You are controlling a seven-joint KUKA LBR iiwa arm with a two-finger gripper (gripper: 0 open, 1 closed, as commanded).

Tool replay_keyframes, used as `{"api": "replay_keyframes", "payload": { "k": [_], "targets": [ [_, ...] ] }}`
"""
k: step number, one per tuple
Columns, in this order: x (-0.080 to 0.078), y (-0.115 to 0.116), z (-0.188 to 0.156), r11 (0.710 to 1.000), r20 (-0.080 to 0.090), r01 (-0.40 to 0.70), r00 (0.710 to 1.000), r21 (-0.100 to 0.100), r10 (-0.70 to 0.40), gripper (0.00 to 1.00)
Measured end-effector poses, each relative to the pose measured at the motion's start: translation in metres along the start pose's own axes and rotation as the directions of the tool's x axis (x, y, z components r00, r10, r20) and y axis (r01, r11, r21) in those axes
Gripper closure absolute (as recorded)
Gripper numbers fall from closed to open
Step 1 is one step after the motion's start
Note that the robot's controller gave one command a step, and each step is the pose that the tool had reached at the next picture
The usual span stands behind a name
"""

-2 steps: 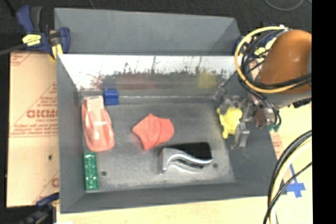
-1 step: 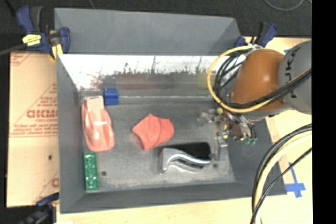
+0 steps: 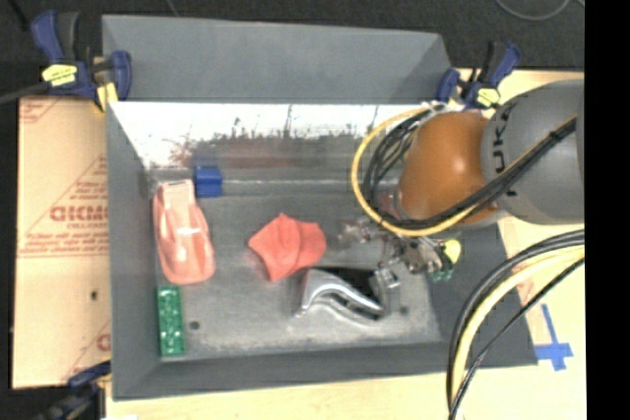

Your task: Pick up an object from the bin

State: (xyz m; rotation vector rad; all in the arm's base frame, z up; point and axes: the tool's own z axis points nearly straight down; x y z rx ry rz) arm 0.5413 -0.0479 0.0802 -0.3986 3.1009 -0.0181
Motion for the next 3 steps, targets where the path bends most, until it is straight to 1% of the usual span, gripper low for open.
{"api": "replay_keyframes", "payload": {
  "k": [1,2,3],
  "targets": [
    [0.000,0.000,0.000,1.000,0.005,-0.002,1.000,0.001,0.002,0.00],
    [0.018,0.066,-0.017,1.000,0.008,-0.019,1.000,0.004,0.019,0.00],
    [0.017,0.068,0.004,1.000,0.008,0.009,1.000,-0.005,-0.008,1.00]
  ]
}}
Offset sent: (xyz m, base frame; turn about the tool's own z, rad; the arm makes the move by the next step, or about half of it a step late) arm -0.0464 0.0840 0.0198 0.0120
